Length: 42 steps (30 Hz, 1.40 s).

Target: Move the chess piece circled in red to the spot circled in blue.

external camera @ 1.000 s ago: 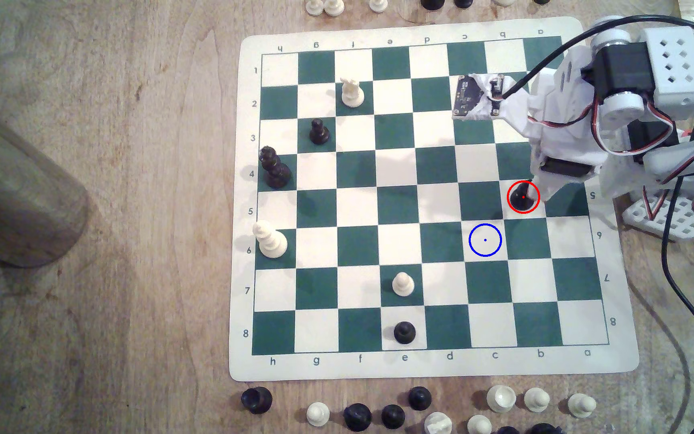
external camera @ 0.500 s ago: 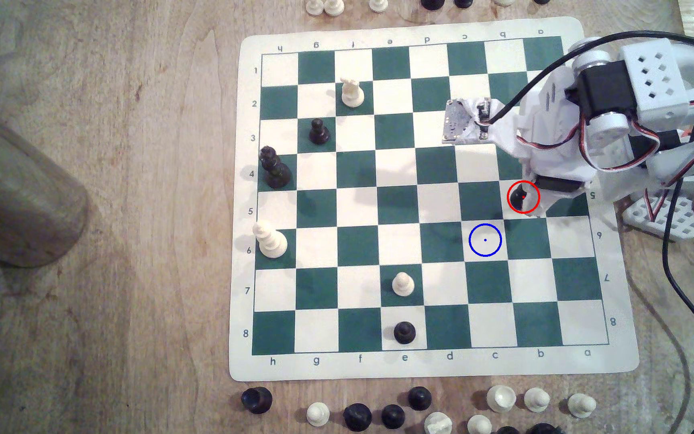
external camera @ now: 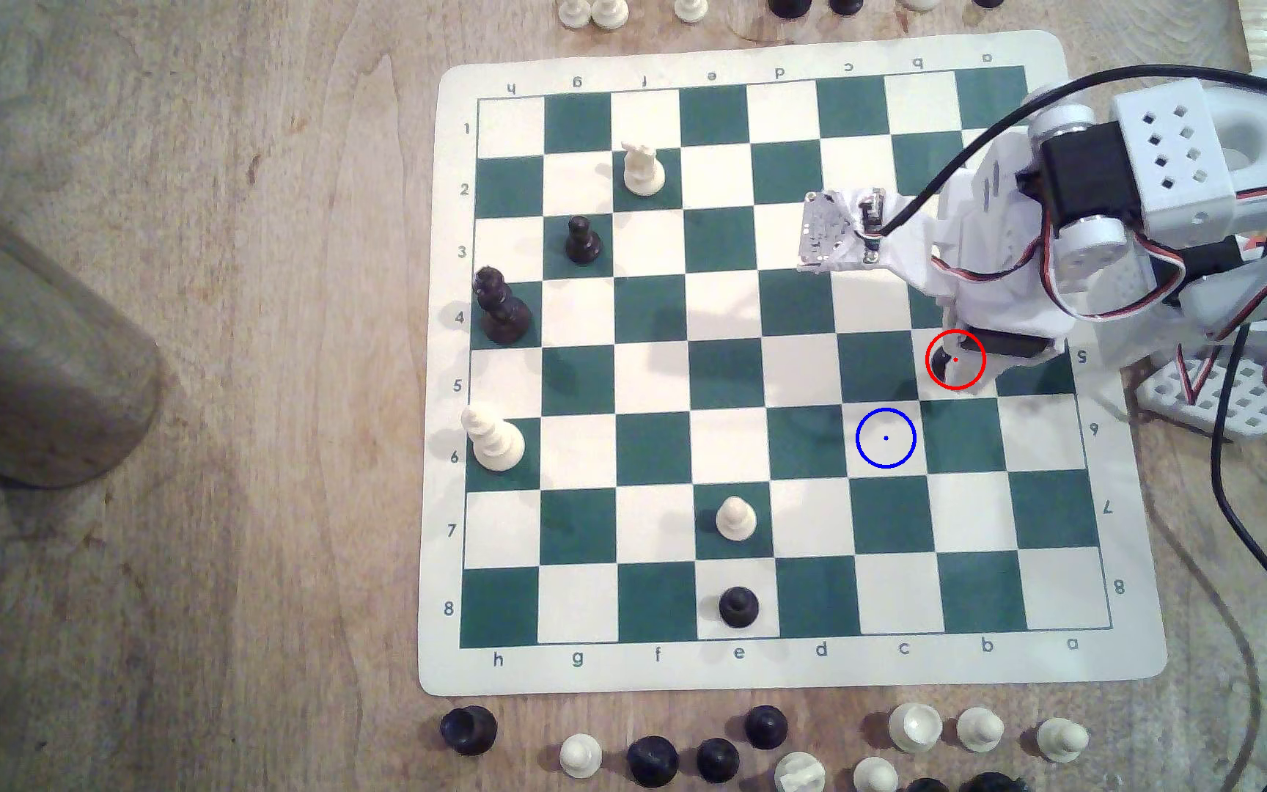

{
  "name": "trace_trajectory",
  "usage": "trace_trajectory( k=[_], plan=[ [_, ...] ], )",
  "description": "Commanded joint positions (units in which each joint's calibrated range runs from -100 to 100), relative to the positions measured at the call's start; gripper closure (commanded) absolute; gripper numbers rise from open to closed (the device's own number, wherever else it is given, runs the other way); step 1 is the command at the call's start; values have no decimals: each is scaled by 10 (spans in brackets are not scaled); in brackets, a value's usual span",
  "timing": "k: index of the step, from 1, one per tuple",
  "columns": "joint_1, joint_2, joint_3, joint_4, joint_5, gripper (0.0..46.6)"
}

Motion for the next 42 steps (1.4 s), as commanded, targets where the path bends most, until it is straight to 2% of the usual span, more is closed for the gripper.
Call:
trace_trajectory(
  k=[1,11,13,15,18,24,29,31,36,42],
  plan=[
    [-7,7,-2,-7,-1,345],
    [-14,13,1,-10,-1,361],
    [-14,13,2,-10,-1,371],
    [-17,13,2,-9,-1,413],
    [-18,14,3,-8,0,444],
    [-24,8,0,-2,0,457],
    [-20,11,-92,71,1,460],
    [-27,12,-127,87,-1,460],
    [-91,34,-183,89,-26,461],
    [-106,103,-229,40,-37,461]
  ],
)
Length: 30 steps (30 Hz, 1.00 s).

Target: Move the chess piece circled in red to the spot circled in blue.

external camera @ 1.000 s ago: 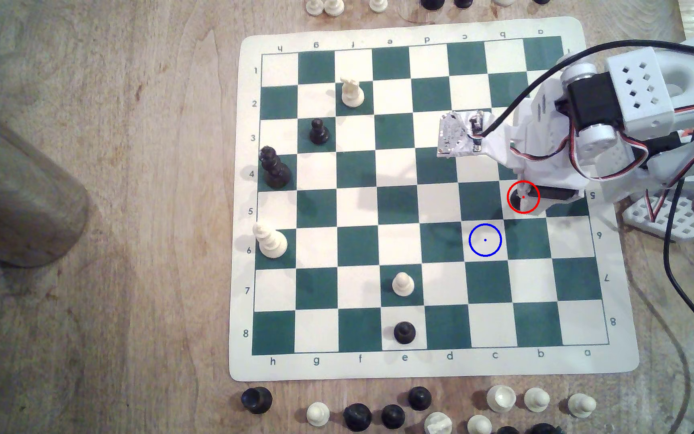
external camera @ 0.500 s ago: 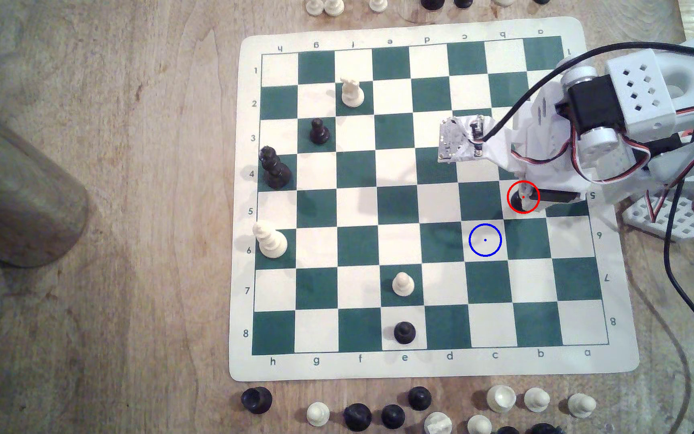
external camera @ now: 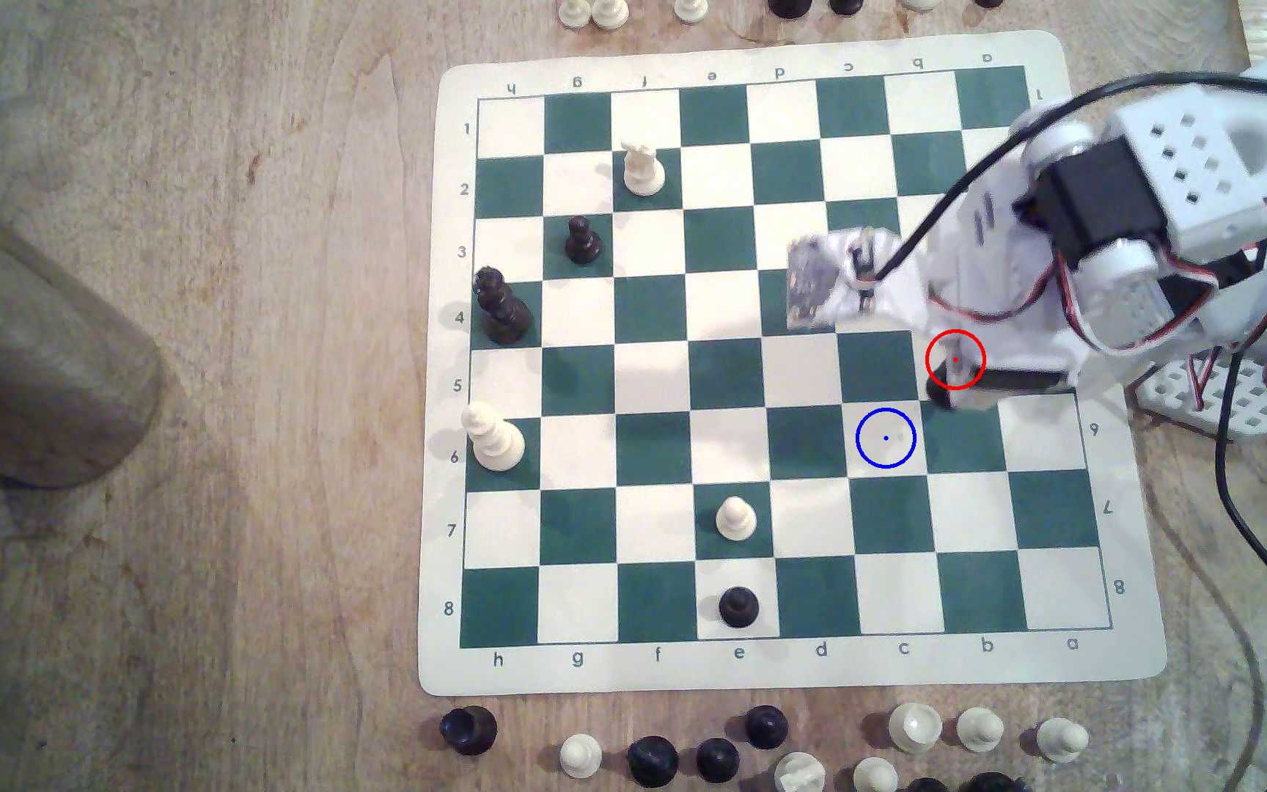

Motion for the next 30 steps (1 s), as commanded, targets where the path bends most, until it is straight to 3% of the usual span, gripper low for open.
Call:
trace_trajectory(
  k=[1,11,26,28,30],
  plan=[
    [-4,44,-77,-34,-6,461],
    [-16,157,-90,-118,-13,461],
    [-10,214,-86,-144,-11,458],
    [-10,216,-86,-145,-11,449],
    [-10,219,-86,-145,-11,396]
  ],
)
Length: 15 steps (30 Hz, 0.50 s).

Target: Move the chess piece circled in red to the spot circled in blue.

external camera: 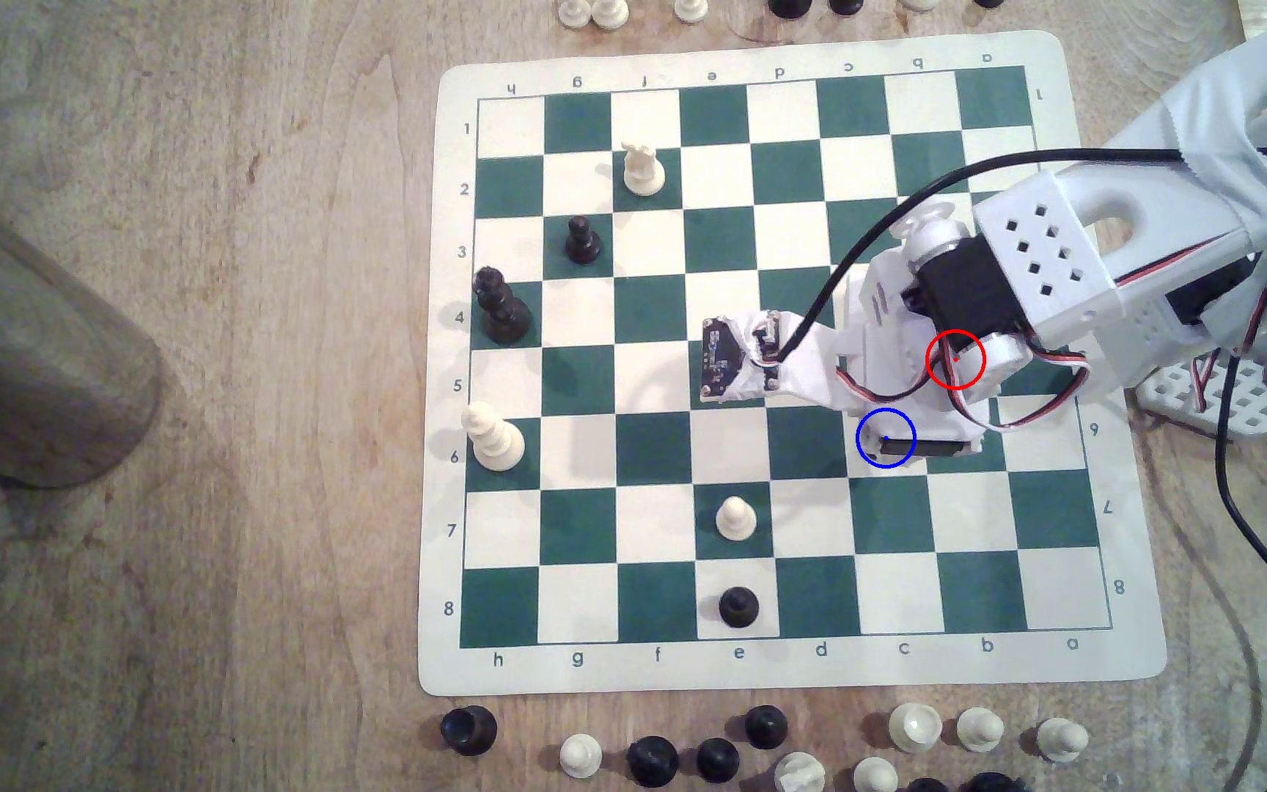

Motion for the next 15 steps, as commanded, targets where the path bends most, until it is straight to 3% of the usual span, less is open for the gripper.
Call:
trace_trajectory(
  k=[1,4,8,15],
  plan=[
    [6,0,-36,-4,2,349],
    [2,-21,-12,-6,5,216],
    [3,-69,24,-24,5,141],
    [11,-152,74,1,7,124]
  ],
)
